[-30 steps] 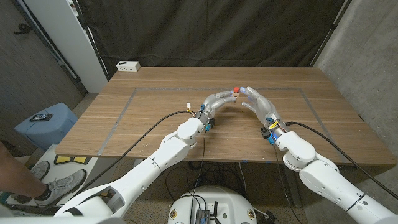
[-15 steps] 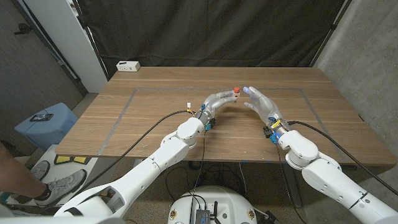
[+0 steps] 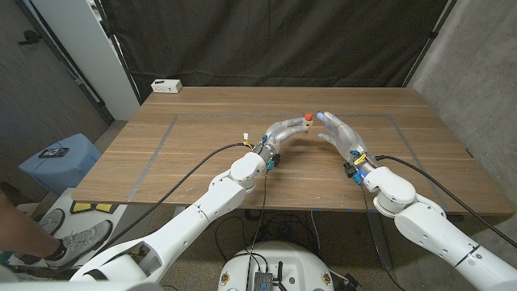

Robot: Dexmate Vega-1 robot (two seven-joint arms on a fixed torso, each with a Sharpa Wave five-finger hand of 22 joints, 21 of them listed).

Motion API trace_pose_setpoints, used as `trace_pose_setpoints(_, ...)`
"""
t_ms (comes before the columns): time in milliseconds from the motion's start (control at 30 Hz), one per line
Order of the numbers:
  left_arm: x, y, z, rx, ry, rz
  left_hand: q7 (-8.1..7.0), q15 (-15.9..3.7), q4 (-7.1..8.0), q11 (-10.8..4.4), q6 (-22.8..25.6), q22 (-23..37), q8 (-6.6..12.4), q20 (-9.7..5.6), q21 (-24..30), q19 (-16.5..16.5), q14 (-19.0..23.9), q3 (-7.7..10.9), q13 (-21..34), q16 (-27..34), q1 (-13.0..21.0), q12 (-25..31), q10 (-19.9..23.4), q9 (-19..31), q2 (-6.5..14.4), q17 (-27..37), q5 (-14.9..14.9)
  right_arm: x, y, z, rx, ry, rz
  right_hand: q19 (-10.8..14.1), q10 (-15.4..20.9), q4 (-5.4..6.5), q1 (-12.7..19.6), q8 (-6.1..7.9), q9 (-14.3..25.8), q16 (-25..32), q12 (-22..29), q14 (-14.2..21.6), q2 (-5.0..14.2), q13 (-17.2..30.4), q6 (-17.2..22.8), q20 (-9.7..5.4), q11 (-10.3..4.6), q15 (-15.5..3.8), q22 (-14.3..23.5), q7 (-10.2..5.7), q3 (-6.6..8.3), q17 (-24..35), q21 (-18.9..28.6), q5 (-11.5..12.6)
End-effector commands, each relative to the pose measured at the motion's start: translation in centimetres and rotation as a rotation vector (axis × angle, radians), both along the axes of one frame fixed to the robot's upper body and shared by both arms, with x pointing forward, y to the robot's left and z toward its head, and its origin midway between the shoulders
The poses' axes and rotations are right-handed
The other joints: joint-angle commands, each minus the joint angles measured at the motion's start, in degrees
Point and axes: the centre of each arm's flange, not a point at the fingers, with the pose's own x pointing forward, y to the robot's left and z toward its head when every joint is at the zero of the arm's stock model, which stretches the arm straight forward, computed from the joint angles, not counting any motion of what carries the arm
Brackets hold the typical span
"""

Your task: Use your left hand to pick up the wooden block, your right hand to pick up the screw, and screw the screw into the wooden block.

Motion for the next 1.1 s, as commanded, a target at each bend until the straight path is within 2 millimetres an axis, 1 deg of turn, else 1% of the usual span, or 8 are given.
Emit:
trace_pose_setpoints(33, -0.12, -0.13, 0.0, 0.006, -0.003, -0.001, -0.06, -3.45, 0.35, -0.2, 0.4, 0.2, 0.2, 0.4, 0.1, 0.1, 0.2, 0.01, 0.1, 0.4, 0.3, 0.3, 0.5, 0.1, 0.2, 0.1, 0.4, 0.51, -0.24, 0.19, -0.007, 0.011, 0.021, -0.5, -0.8, 0.08, -0.7, 0.03, 0.0, -0.1, -0.2, -1.5, -0.1, 0.2, -0.7, 0.1, -0.12, 0.24, 0.1, -0.12, -0.35, 0.1, -0.2, 0.0)
trace_pose_setpoints(367, -0.31, -0.15, -0.11, 0.007, -0.005, -0.001, -0.21, -3.44, 0.33, -0.19, 0.4, 0.2, 0.21, 0.36, 0.2, 0.1, 0.2, 0.0, 0.1, 0.4, 0.4, 0.3, 0.4, 0.1, 0.2, 0.1, 0.4, 0.54, -0.09, 0.19, -0.011, 0.012, 0.037, -1.3, -1.7, 0.41, -1.4, 0.14, 0.0, -0.2, -0.2, -2.1, -0.2, 0.2, -1.7, 0.39, 0.09, 0.46, 0.1, 0.36, -0.7, 0.2, -0.2, 0.0)
trace_pose_setpoints(633, -0.4, -0.22, -0.26, 0.008, -0.004, -0.002, -0.09, -3.54, 0.32, -0.19, 0.4, 0.2, 0.24, 0.34, 0.2, 0.1, 0.3, -0.05, 0.1, 0.4, 0.4, 0.3, 0.4, 0.1, 0.2, 0.1, 0.4, 0.45, 0.03, 0.3, -0.02, 0.005, 0.048, -1.9, -1.9, 0.69, -2.0, 0.35, 0.0, -0.2, -0.2, -2.5, -0.24, 0.3, -1.9, 0.95, 0.01, 0.54, 0.1, 0.33, -0.94, 0.3, -0.2, 0.0)
trace_pose_setpoints(1100, -0.44, -0.37, -0.25, 0.012, -0.009, -0.001, -0.15, -3.54, 0.33, -0.13, 0.6, 0.2, 0.29, 0.38, 0.2, 0.1, 0.2, -0.08, 0.1, 0.4, 0.4, 0.3, 0.4, 0.1, 0.2, 0.1, 0.4, 0.43, 0.27, 0.37, -0.023, 0.003, 0.064, -2.7, -2.3, 1.14, -2.9, 0.64, 0.0, -0.1, -0.1, -3.0, -0.15, 0.3, -1.7, 0.9, -0.04, 0.56, 0.1, 0.36, -1.25, 0.4, -0.2, 0.0)
